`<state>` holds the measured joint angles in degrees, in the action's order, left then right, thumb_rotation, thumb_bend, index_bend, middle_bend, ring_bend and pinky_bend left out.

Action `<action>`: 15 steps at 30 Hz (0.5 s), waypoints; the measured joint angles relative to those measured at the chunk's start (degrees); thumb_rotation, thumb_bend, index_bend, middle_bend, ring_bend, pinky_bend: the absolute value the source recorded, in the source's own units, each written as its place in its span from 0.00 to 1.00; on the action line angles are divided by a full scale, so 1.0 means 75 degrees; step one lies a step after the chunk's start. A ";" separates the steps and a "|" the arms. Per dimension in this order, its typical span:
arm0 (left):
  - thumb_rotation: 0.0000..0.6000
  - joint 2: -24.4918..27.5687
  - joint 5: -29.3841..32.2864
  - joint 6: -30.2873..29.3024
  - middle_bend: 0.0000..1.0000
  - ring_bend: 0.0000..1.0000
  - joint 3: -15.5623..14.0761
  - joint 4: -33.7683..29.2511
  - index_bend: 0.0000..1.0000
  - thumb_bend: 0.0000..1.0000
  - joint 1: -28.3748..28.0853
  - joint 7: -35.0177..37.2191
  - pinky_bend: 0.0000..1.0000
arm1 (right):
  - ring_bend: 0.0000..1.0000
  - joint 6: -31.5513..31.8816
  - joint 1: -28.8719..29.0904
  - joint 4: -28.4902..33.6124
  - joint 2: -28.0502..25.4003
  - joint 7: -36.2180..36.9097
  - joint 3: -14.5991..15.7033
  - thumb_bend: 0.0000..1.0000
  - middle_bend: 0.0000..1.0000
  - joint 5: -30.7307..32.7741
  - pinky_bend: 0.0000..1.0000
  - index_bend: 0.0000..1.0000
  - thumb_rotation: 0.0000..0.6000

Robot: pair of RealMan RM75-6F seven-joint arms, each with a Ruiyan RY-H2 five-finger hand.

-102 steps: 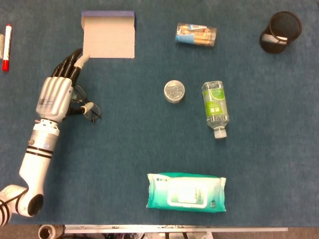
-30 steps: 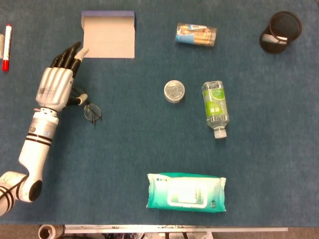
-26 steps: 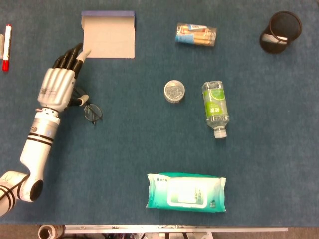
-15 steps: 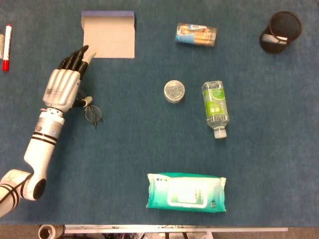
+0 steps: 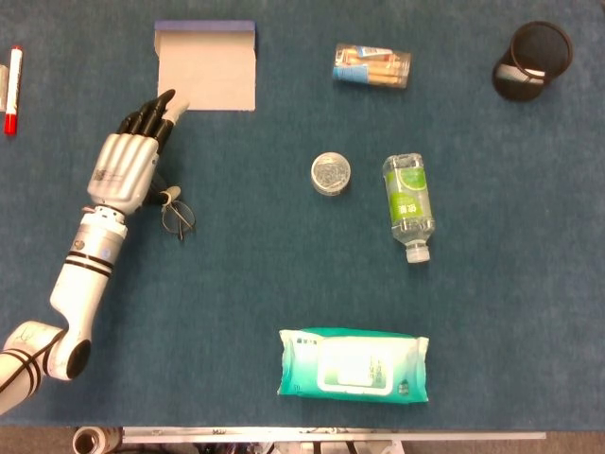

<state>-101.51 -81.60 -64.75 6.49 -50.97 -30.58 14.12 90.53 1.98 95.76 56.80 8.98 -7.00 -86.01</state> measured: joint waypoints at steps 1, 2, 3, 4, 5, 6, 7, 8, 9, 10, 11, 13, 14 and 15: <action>1.00 0.0030 -0.0005 -0.0020 0.02 0.07 0.0001 -0.0052 0.00 0.00 0.0008 0.0007 0.14 | 0.33 -0.0013 0.0005 -0.0003 0.0002 0.0000 0.0001 0.41 0.47 0.0004 0.30 0.57 1.00; 1.00 0.0069 -0.0011 -0.0047 0.02 0.07 0.0002 -0.0110 0.00 0.00 0.0017 0.0008 0.14 | 0.33 -0.0025 0.0009 -0.0005 0.0004 -0.0002 0.0004 0.41 0.47 0.0006 0.30 0.57 1.00; 1.00 0.0131 -0.0019 -0.0094 0.02 0.07 0.0008 -0.0190 0.00 0.00 0.0030 0.0001 0.14 | 0.33 -0.0035 0.0013 -0.0006 0.0009 -0.0008 0.0010 0.41 0.47 0.0002 0.30 0.57 1.00; 1.00 0.0179 -0.0021 -0.0127 0.02 0.07 0.0016 -0.0248 0.00 0.00 0.0040 -0.0007 0.14 | 0.33 -0.0035 0.0014 -0.0006 0.0012 -0.0013 0.0014 0.41 0.47 -0.0004 0.30 0.57 1.00; 1.00 0.0227 -0.0018 -0.0151 0.02 0.07 0.0025 -0.0303 0.00 0.00 0.0051 -0.0016 0.14 | 0.33 -0.0033 0.0014 -0.0004 0.0015 -0.0021 0.0015 0.41 0.47 -0.0009 0.30 0.57 1.00; 1.00 0.0287 -0.0004 -0.0168 0.02 0.07 0.0041 -0.0364 0.00 0.00 0.0066 -0.0033 0.14 | 0.34 -0.0030 0.0015 -0.0003 0.0018 -0.0029 0.0016 0.41 0.47 -0.0014 0.30 0.57 1.00; 1.00 0.0328 0.0014 -0.0171 0.02 0.07 0.0051 -0.0398 0.00 0.00 0.0076 -0.0051 0.14 | 0.33 -0.0027 0.0015 -0.0001 0.0024 -0.0039 0.0018 0.41 0.47 -0.0019 0.30 0.57 1.00; 1.00 0.0361 0.0038 -0.0167 0.02 0.07 0.0060 -0.0423 0.00 0.00 0.0087 -0.0067 0.14 | 0.34 -0.0026 0.0015 0.0001 0.0026 -0.0045 0.0019 0.41 0.47 -0.0019 0.30 0.57 1.00; 1.00 0.0386 0.0072 -0.0154 0.02 0.07 0.0069 -0.0441 0.00 0.00 0.0101 -0.0081 0.14 | 0.33 -0.0028 0.0015 0.0001 0.0030 -0.0053 0.0020 0.41 0.47 -0.0018 0.30 0.57 1.00; 1.00 0.0393 0.0098 -0.0143 0.02 0.07 0.0077 -0.0444 0.00 0.00 0.0112 -0.0085 0.14 | 0.33 -0.0033 0.0017 0.0001 0.0033 -0.0059 0.0022 0.41 0.47 -0.0017 0.30 0.57 1.00; 1.00 0.0396 0.0122 -0.0130 0.02 0.07 0.0083 -0.0437 0.00 0.00 0.0121 -0.0088 0.14 | 0.34 -0.0039 0.0019 0.0001 0.0035 -0.0064 0.0023 0.41 0.47 -0.0015 0.30 0.57 1.00; 1.00 0.0384 0.0150 -0.0107 0.02 0.07 0.0087 -0.0374 0.00 0.00 0.0131 -0.0100 0.14 | 0.33 -0.0058 0.0025 -0.0006 0.0042 -0.0073 0.0027 0.41 0.47 -0.0009 0.30 0.57 1.00; 1.00 0.0372 0.0158 -0.0096 0.02 0.07 0.0086 -0.0332 0.00 0.00 0.0134 -0.0105 0.14 | 0.33 -0.0067 0.0028 -0.0009 0.0044 -0.0075 0.0027 0.41 0.47 -0.0005 0.30 0.57 1.00; 1.00 0.0353 0.0165 -0.0081 0.02 0.07 0.0082 -0.0269 0.00 0.00 0.0137 -0.0107 0.14 | 0.33 -0.0075 0.0033 -0.0013 0.0047 -0.0076 0.0026 0.41 0.47 0.0004 0.30 0.57 1.00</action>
<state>-98.86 -80.36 -65.36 7.10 -52.99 -29.56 13.32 89.97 2.22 95.66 57.16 8.41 -6.80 -85.98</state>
